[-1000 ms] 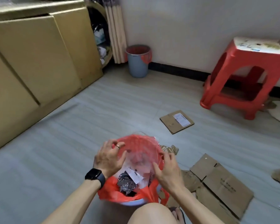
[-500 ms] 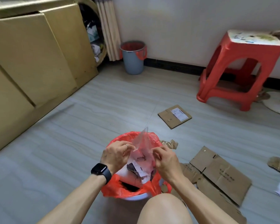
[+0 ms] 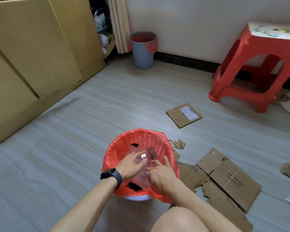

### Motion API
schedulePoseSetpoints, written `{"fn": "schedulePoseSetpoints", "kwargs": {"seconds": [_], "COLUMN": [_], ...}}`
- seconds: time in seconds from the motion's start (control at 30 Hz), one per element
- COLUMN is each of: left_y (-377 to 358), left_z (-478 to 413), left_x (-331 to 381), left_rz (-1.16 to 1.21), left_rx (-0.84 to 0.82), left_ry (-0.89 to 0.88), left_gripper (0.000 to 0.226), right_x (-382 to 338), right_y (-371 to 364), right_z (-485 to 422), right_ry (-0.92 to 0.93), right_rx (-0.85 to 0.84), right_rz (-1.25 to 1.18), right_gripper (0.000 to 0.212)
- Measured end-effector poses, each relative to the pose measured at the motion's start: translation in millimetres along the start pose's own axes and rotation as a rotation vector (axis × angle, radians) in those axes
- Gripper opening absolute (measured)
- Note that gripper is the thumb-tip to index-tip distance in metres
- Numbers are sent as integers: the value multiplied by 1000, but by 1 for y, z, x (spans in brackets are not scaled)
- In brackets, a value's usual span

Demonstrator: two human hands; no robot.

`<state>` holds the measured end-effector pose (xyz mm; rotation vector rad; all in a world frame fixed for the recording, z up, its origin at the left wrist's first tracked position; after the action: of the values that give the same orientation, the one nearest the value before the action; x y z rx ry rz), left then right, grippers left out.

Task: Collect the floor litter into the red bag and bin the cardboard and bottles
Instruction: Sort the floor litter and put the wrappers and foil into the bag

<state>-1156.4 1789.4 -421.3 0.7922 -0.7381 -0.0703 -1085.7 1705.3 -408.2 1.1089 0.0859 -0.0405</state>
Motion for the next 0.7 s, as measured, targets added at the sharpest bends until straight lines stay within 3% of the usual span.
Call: {"fn": "schedulePoseSetpoints", "kwargs": {"seconds": [0.1, 0.2, 0.27, 0.37, 0.5, 0.7], "left_y": [-38, -68, -79, -92, -109, -122], "left_z": [-14, -24, -33, -49, -73, -86], "left_x": [-14, -36, -44, -55, -69, -83], "left_rz": [-444, -588, -634, -628, -616, -650], "left_rx": [-51, -105, -133, -171, -133, -84], "left_ry": [41, 123, 177, 258, 280, 339], "left_gripper": [58, 71, 77, 94, 144, 111], "right_x": [13, 48, 67, 67, 68, 66], "right_y": [8, 14, -4, -22, -19, -22], "right_z": [3, 26, 36, 41, 43, 38], "right_ry": [-41, -251, -403, -464, -414, -357], "right_rx": [135, 434, 469, 485, 557, 589], "right_rz": [-90, -212, -417, -701, -843, -886], "right_gripper": [38, 50, 75, 94, 106, 104]}}
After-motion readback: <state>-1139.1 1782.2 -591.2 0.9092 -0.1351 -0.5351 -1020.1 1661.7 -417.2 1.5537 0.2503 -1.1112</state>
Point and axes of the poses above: each hand's wrist, its own z-axis away from the middle knuckle, its own y-axis out of the back of the hand, x = y × z, the point moved 10 cm from there along -z, towards the middle knuckle, and after that the axes turned 2 degrees about -x, right-handed, at the moved point
